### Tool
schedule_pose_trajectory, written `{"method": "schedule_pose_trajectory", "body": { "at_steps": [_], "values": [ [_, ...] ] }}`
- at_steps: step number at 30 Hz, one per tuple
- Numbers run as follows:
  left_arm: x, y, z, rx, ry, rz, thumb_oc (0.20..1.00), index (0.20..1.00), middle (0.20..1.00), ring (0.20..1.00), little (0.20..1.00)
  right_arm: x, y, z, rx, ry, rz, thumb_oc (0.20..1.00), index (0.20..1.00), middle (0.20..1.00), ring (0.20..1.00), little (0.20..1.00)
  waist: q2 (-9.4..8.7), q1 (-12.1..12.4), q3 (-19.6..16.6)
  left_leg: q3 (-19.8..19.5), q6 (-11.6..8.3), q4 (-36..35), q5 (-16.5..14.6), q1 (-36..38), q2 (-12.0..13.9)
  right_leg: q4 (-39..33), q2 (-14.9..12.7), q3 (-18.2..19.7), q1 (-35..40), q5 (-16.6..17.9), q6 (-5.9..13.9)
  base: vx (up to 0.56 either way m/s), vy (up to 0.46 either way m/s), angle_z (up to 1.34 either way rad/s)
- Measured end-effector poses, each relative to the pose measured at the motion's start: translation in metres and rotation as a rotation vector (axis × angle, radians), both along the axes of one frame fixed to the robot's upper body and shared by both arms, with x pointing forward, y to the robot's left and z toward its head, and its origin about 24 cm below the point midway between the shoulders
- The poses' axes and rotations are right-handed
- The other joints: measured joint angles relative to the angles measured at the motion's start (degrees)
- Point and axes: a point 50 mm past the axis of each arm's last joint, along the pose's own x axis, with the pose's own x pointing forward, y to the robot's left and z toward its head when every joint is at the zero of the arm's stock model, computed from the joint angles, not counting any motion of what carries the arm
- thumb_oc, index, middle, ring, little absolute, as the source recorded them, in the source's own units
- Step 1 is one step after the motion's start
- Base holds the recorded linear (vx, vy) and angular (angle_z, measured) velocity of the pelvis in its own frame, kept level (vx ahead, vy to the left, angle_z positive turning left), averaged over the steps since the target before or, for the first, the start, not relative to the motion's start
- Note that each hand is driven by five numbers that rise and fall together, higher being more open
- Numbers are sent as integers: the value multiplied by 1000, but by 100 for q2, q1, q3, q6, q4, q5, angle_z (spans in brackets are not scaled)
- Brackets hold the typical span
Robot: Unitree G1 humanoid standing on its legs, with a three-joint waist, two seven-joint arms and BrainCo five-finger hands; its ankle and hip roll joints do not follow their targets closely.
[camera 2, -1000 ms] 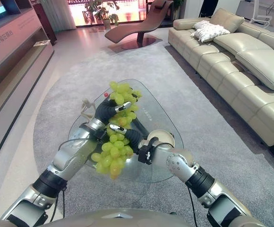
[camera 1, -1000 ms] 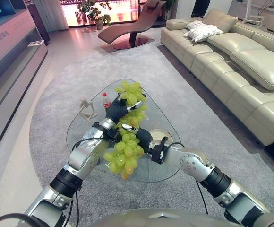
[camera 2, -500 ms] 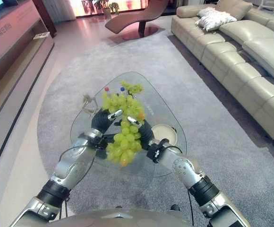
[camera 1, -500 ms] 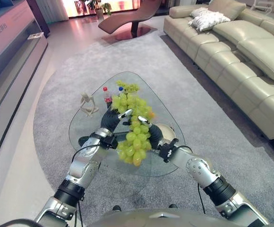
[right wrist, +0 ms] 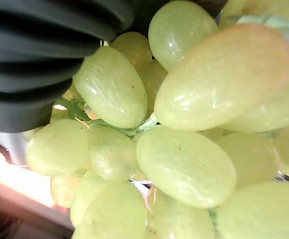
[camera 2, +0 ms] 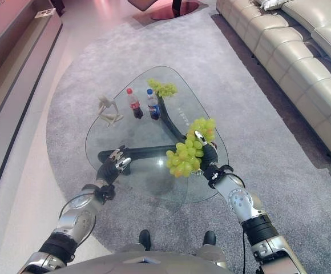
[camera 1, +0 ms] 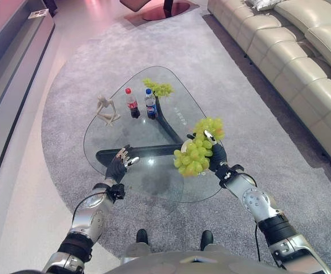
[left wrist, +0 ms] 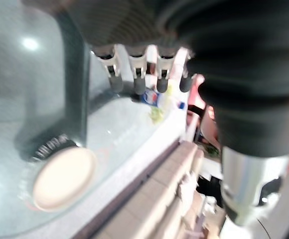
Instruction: Pick up fruits into the plate
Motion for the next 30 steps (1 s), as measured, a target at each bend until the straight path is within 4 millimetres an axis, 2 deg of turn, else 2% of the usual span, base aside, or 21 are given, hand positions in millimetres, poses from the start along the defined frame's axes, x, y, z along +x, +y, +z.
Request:
{"method": "schedule_pose_trajectory", "body": {
  "at_steps": [5, 6, 7, 13, 17, 20, 24, 30],
  "values": [
    [-11, 13, -25, 68, 121, 35, 1000, 1000, 1000, 1000, 1000, 7, -27, -13, -88, 56, -89, 200, 200, 200, 200, 200, 25, -9, 241, -71, 1, 0, 78, -280, -6, 2, -1, -38, -238, 9, 16, -133, 10, 6],
    [-13, 18, -32, 87, 163, 65, 1000, 1000, 1000, 1000, 1000, 13, -39, -14, -151, 74, -112, 200, 200, 200, 200, 200, 48, 2, 364, -105, 6, 2, 134, -416, -7, 2, 5, -38, -361, 62, -3, -136, 9, 4],
    [-13, 19, -33, 93, 172, 74, 1000, 1000, 1000, 1000, 1000, 16, -42, -13, -168, 76, -121, 200, 200, 200, 200, 200, 52, 1, 417, -114, 7, 3, 150, -451, -10, 3, 5, -39, -396, 75, -7, -168, 6, 5],
    [-14, 32, -50, 193, 290, 158, 1000, 1000, 1000, 1000, 1000, 52, -87, 12, -330, 44, -254, 200, 200, 200, 200, 200, 171, 144, 1116, -255, -1, 93, 263, -960, -12, 5, 18, -141, -781, 192, -62, -128, -17, 9],
    [-34, 44, -69, 308, 414, 150, 1000, 1000, 1000, 1000, 1000, 65, -109, 28, -404, 20, -326, 200, 200, 200, 200, 200, 186, 290, 1567, -357, -12, 96, 288, -1137, -9, 6, 29, -223, -895, 206, -73, -88, -38, 11],
    [-43, 53, -75, 381, 469, 167, 1000, 1000, 1000, 1000, 1000, 72, -127, 41, -499, 9, -365, 200, 200, 200, 200, 200, 192, 392, 1905, -432, -17, 129, 291, -1264, -17, 8, 26, -320, -959, 205, -73, -107, -41, 12],
    [-42, 53, -75, 412, 470, 141, 1000, 1000, 1000, 1000, 1000, 81, -134, 60, -543, -37, -385, 200, 200, 200, 200, 200, 176, 471, 2012, -478, -20, 221, 295, -1616, -21, 70, 13, -347, -1264, 207, -77, -47, -14, 8],
    [-26, 46, -68, 430, 425, 103, 1000, 1000, 1000, 1000, 1000, 94, -161, 102, -766, -84, -471, 200, 200, 200, 200, 200, 204, 564, 2060, -640, 12, 503, 341, -2448, -71, 392, -64, -432, -2021, 192, -69, -22, -9, 8]
  ]
}}
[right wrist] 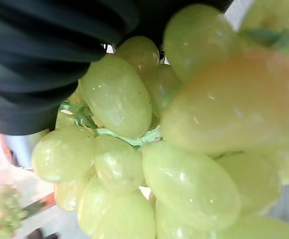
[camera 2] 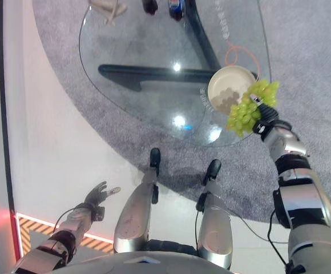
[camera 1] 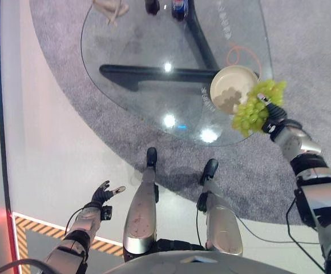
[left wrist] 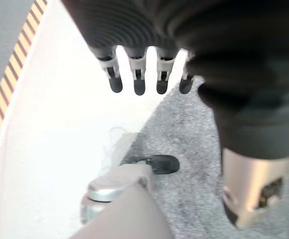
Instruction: Pick up fruits into the plate
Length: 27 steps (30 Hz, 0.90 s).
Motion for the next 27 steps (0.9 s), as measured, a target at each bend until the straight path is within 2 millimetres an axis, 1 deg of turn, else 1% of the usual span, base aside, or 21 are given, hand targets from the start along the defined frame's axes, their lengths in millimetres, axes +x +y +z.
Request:
{"method": "schedule_pose_trajectory", "body": {
  "at_steps": [1, 3, 4, 5, 8, 9, 10, 11, 12, 13, 14, 15, 17, 19, 22, 25, 26, 27],
  "values": [
    [1, -1, 0, 1, -3, -8, 1000, 1000, 1000, 1000, 1000, 0, -3, 4, -31, -3, -13, 200, 200, 200, 200, 200, 4, 2, 2, -18, 12, 3, 20, -74, -10, 55, -16, -19, -89, -12, 0, -24, 36, 15],
    [2, -4, 1, 7, -10, -32, 1000, 1000, 1000, 1000, 1000, 3, -9, 19, -131, -12, -54, 200, 200, 200, 200, 200, 8, -12, 14, -51, 38, 46, 60, -314, -71, 219, -93, -32, -360, -53, 24, -12, 42, 9],
    [3, -5, 1, 9, -12, -41, 1000, 1000, 1000, 1000, 1000, 5, -10, 28, -179, -19, -68, 200, 200, 200, 200, 200, 8, -17, 15, -57, 43, 88, 63, -443, -94, 315, -129, -20, -518, -82, 36, 5, 40, 5],
    [4, -6, 1, 10, -15, -45, 1000, 1000, 1000, 1000, 1000, 8, -12, 41, -230, -38, -95, 200, 200, 200, 200, 200, 10, -2, 15, -64, 91, 97, 109, -629, -127, 436, -177, -9, -744, -91, 46, 11, 48, 6],
    [7, -10, 3, 10, -26, -70, 1000, 1000, 1000, 1000, 1000, 10, -16, 65, -408, -52, -163, 200, 200, 200, 200, 200, 51, 76, 40, -115, 129, 220, 138, -1012, -221, 774, -311, 5, -1199, -182, 62, 36, 37, 9],
    [7, -10, 4, 11, -28, -71, 1000, 1000, 1000, 1000, 1000, 11, -16, 72, -460, -59, -185, 200, 200, 200, 200, 200, 51, 117, 41, -121, 131, 272, 139, -1127, -249, 905, -360, 11, -1345, -226, 69, 29, 16, 9],
    [7, -10, 4, 12, -30, -71, 1000, 1000, 1000, 1000, 1000, 12, -16, 74, -475, -62, -193, 200, 200, 200, 200, 200, 51, 123, 41, -120, 133, 282, 141, -1157, -257, 960, -375, 19, -1395, -244, 66, 37, 14, 6],
    [8, -9, 5, 15, -35, -74, 1000, 1000, 1000, 1000, 1000, 14, -14, 83, -546, -71, -212, 200, 200, 200, 200, 200, 52, 206, 41, -127, 137, 353, 143, -1281, -277, 1114, -417, 32, -1550, -302, 65, 28, 10, 4],
    [8, -9, 6, 18, -38, -78, 1000, 1000, 1000, 1000, 1000, 15, -12, 87, -584, -75, -216, 200, 200, 200, 200, 200, 52, 214, 41, -136, 139, 400, 141, -1344, -286, 1191, -436, 34, -1626, -328, 58, 40, 12, 7],
    [9, -8, 7, 28, -42, -93, 1000, 1000, 1000, 1000, 1000, 18, -9, 99, -654, -97, -226, 200, 200, 200, 200, 200, 51, 224, 42, -158, 139, 457, 141, -1478, -298, 1351, -471, 40, -1790, -382, 45, 37, 12, 7],
    [9, -8, 7, 31, -44, -96, 1000, 1000, 1000, 1000, 1000, 19, -8, 105, -683, -107, -233, 200, 200, 200, 200, 200, 51, 238, 42, -166, 139, 483, 141, -1535, -304, 1408, -486, 41, -1861, -402, 45, 70, 20, 8],
    [10, -9, 8, 32, -49, -105, 1000, 1000, 1000, 1000, 1000, 20, -5, 116, -752, -123, -243, 200, 200, 200, 200, 200, 51, 279, 42, -184, 141, 574, 139, -1678, -319, 1531, -515, 59, -2016, -432, 38, 132, -6, 5],
    [12, -10, 10, 36, -57, -124, 1000, 1000, 1000, 1000, 1000, 20, -4, 126, -809, -142, -254, 200, 200, 200, 200, 200, 49, 307, 43, -195, 144, 622, 133, -1799, -333, 1646, -545, 70, -2153, -467, 26, 135, -13, 4],
    [13, -11, 11, 34, -64, -132, 1000, 1000, 1000, 1000, 1000, 20, -5, 128, -867, -132, -272, 200, 200, 200, 200, 200, 45, 350, 51, -192, 171, 723, 101, -1842, -362, 1786, -580, 115, -2221, -534, 27, 71, 1, 3],
    [13, -9, 13, 46, -76, -150, 1000, 1000, 1000, 1000, 1000, 20, -4, 135, -898, -140, -311, 200, 200, 200, 200, 200, 44, 364, 51, -234, 182, 882, 73, -2033, -377, 1969, -615, 117, -2405, -585, 5, 70, -7, 4],
    [12, -10, 14, 48, -81, -178, 1000, 1000, 1000, 1000, 1000, 18, -10, 148, -937, -121, -379, 200, 200, 200, 200, 200, 45, 373, 52, -272, 183, 1025, 69, -2285, -394, 2133, -654, 122, -2639, -602, -15, 46, 0, 3],
    [12, -11, 14, 45, -81, -186, 1000, 1000, 1000, 1000, 1000, 18, -12, 149, -950, -106, -389, 263, 263, 263, 263, 263, 45, 377, 52, -276, 188, 1079, 65, -2329, -402, 2167, -666, 125, -2675, -609, -24, 48, 8, 4],
    [10, -11, 13, 40, -76, -191, 1000, 1000, 1000, 1000, 1000, 17, -14, 150, -960, -86, -403, 1000, 1000, 1000, 1000, 1000, 45, 384, 52, -287, 190, 1099, 65, -2355, -417, 2198, -682, 129, -2709, -610, -26, 39, 8, 5]
  ]
}}
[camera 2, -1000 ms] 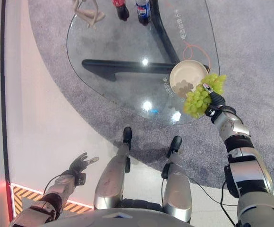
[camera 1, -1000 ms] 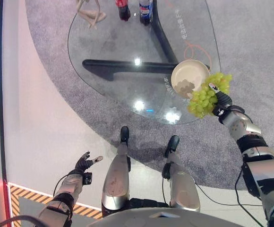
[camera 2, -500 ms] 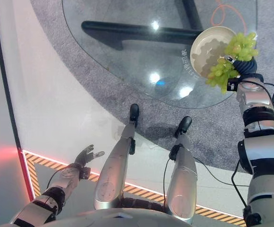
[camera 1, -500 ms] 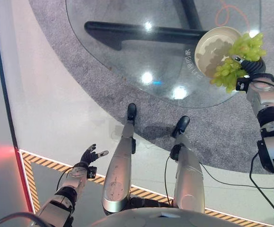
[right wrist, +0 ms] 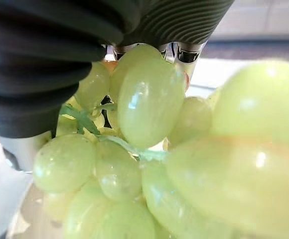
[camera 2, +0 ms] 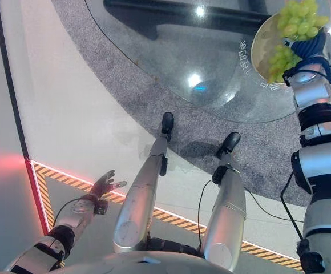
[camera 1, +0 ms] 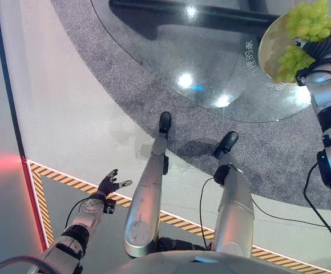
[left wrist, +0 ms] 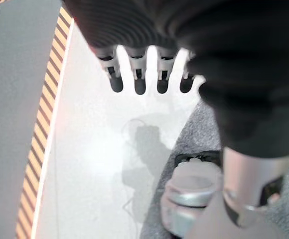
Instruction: Pick up fruits into the plate
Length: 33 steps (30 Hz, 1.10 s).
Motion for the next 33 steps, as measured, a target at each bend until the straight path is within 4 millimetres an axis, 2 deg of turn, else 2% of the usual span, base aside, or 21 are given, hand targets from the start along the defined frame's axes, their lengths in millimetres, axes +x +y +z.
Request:
{"method": "schedule_pose_trajectory", "body": {
  "at_steps": [4, 7, 9, 12, 14, 18, 24, 26, 28, 29, 31, 33],
  "values": [
    [-6, 1, -4, 1, 19, 0, 1000, 1000, 1000, 1000, 1000, -5, -14, -9, -10, 70, -86, 1000, 1000, 1000, 1000, 1000, 1, 30, 0, -6, 16, 68, -14, -2, -28, 41, -27, 29, 10, -14, -19, 7, 2, 1],
    [-10, 2, -6, -6, 33, -4, 1000, 1000, 1000, 1000, 1000, -7, -16, -9, -128, 75, -147, 1000, 1000, 1000, 1000, 1000, 1, 36, 0, 9, 18, 84, -12, 21, -29, 44, -26, 57, 25, -11, -20, -8, 7, -1],
    [-13, 2, -7, -16, 37, 2, 1000, 1000, 1000, 1000, 1000, -7, -8, 0, -316, 5, -182, 1000, 1000, 1000, 1000, 1000, 2, 16, -1, 43, 20, 75, -11, 102, -31, 34, -23, 98, 79, 7, -4, -28, 10, -6],
    [-9, 2, -3, -13, 11, 15, 1000, 1000, 1000, 1000, 1000, -11, 9, 14, -461, -183, -159, 1000, 1000, 1000, 1000, 1000, 5, -25, -3, 75, 26, 55, -5, 223, -15, 22, -9, 112, 177, 20, -20, -107, -12, -4],
    [-5, -1, 0, -7, -20, 24, 1000, 1000, 1000, 1000, 1000, -14, 14, 8, -488, -268, -141, 1000, 1000, 1000, 1000, 1000, 5, -31, -3, 37, 25, 24, -5, 310, -9, -62, 8, 63, 310, 21, -19, -47, -39, 5],
    [-5, 3, 1, 32, -35, 73, 1000, 1000, 1000, 1000, 1000, -16, 15, -9, -494, -287, -112, 1000, 1000, 1000, 1000, 1000, 4, -116, -3, 30, 33, -63, -1, 551, -19, -212, 13, 14, 617, 44, -13, -57, -8, 4],
    [-9, 17, -2, 97, -16, 148, 1000, 1000, 1000, 1000, 1000, -23, 23, -76, -396, -220, 17, 1000, 1000, 1000, 1000, 1000, -24, -216, -6, 107, 50, -446, -15, 1643, 0, -662, 71, -39, 1712, 107, 62, -41, -18, -1],
    [-13, 24, -4, 131, 7, 159, 1000, 1000, 1000, 1000, 1000, -30, 28, -114, -328, -146, 63, 1000, 1000, 1000, 1000, 1000, -45, -303, -13, 178, 50, -626, -25, 2146, 34, -923, 122, -19, 2221, 154, 93, 23, 0, -11],
    [-14, 29, -6, 154, 35, 172, 1000, 1000, 1000, 1000, 1000, -36, 35, -143, -277, -82, 99, 1000, 1000, 1000, 1000, 1000, -91, -340, -17, 235, 45, -764, -26, 2539, 77, -1173, 197, -21, 2629, 238, 111, 72, 44, -13],
    [-15, 29, -7, 163, 43, 166, 1000, 1000, 1000, 1000, 1000, -45, 38, -169, -240, -10, 124, 1000, 1000, 1000, 1000, 1000, -108, -380, -22, 276, 39, -872, -41, 2854, 91, -1323, 227, -18, 2939, 248, 126, 110, 54, -14],
    [-18, 29, -9, 164, 57, 169, 1000, 1000, 1000, 1000, 1000, -60, 41, -202, -190, 80, 143, 1000, 1000, 1000, 1000, 1000, -176, -527, -112, 331, 50, -1054, -65, 3164, 95, -1509, 246, -3, 3221, 238, 172, 95, 23, -13],
    [-27, 31, -14, 179, 90, 173, 1000, 1000, 1000, 1000, 1000, -92, 47, -257, -93, 231, 143, 1000, 1000, 1000, 1000, 1000, -368, -639, -430, 461, 46, -1249, -55, 3383, 124, -1834, 315, 57, 3437, 368, 224, 48, -26, -22]
  ]
}}
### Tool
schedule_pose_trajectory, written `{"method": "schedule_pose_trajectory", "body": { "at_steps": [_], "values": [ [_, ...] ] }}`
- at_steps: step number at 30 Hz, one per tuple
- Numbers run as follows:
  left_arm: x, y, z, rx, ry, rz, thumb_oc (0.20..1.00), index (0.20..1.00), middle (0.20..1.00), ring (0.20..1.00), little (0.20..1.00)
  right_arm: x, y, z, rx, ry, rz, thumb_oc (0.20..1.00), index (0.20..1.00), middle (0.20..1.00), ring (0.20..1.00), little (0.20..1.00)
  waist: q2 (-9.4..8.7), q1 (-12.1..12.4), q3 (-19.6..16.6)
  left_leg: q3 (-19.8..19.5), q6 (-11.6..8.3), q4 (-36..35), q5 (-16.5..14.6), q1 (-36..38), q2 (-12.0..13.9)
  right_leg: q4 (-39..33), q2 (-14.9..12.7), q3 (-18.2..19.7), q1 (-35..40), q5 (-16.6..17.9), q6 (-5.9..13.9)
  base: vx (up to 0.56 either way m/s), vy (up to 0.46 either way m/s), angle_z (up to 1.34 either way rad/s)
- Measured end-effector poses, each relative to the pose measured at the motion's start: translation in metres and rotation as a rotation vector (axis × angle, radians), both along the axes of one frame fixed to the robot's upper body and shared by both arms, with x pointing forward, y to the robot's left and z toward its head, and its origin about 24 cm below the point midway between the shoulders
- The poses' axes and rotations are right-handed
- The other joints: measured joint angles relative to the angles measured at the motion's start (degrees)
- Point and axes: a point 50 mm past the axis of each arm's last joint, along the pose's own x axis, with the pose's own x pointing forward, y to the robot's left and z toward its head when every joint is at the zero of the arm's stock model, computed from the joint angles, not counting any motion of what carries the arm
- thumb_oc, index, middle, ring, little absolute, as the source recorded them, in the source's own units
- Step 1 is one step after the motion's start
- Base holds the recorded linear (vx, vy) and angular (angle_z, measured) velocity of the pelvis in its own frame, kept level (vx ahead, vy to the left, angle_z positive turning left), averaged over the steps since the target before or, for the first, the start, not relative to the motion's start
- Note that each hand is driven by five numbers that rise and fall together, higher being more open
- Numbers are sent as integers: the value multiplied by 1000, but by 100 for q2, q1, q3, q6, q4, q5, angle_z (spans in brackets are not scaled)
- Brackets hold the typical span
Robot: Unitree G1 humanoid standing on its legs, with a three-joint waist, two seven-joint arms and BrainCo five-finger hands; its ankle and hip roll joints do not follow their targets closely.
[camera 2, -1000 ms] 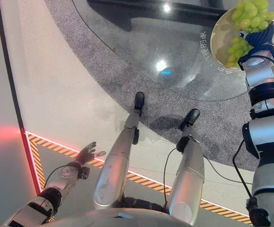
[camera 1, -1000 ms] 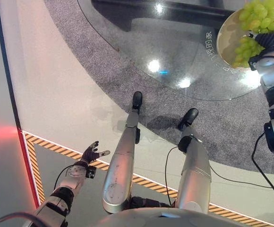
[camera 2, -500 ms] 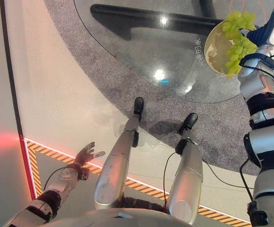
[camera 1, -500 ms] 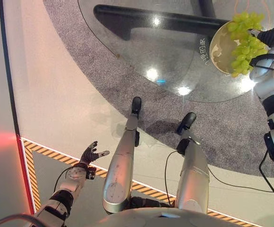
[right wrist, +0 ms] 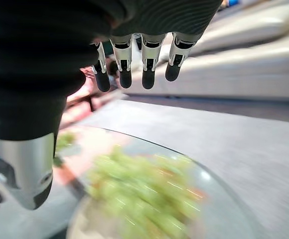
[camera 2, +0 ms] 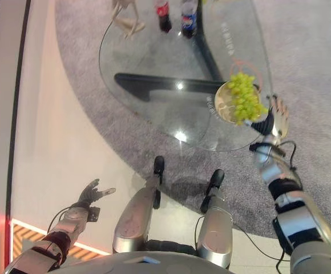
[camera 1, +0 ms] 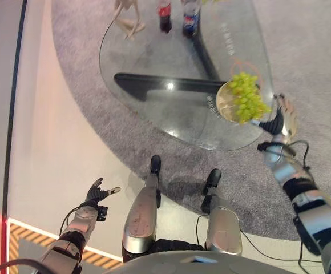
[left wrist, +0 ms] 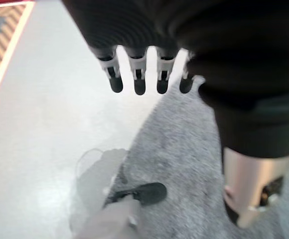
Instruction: Pick up fruits into the plate
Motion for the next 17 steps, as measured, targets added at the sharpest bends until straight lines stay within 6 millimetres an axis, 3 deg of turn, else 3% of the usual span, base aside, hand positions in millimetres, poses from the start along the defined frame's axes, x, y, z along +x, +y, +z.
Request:
{"method": "schedule_pose_trajectory", "body": {
  "at_steps": [4, 6, 14, 17],
  "values": [
    [-12, -4, -9, 61, 61, -46, 1000, 1000, 1000, 1000, 1000, -59, 5, -68, 90, 249, -59, 1000, 1000, 1000, 1000, 1000, -226, -179, -512, 108, -38, -318, 9, 463, 43, -557, 117, 27, 511, 182, -5, 57, -24, -16],
    [-22, -6, -15, 105, 105, -86, 1000, 1000, 1000, 1000, 1000, -82, 13, -90, 147, 346, -63, 1000, 1000, 1000, 1000, 1000, -275, -238, -793, 199, -89, -352, -63, 659, 74, -730, 165, 57, 722, 193, -13, 38, 27, -16],
    [-40, -7, -26, 152, 234, -133, 1000, 1000, 1000, 1000, 1000, -126, 22, -131, 369, 681, -55, 1000, 1000, 1000, 1000, 1000, -198, -477, -1599, 417, -150, -364, -215, 1038, 182, -753, 262, 237, 958, 188, -9, 51, 10, -16],
    [-50, -11, -33, 153, 303, -166, 1000, 1000, 1000, 1000, 1000, -160, 28, -154, 563, 900, -124, 1000, 1000, 1000, 1000, 1000, -185, -493, -1932, 490, -151, -382, -316, 1146, 226, -755, 273, 283, 1029, 141, 15, 84, -10, -9]
  ]
}}
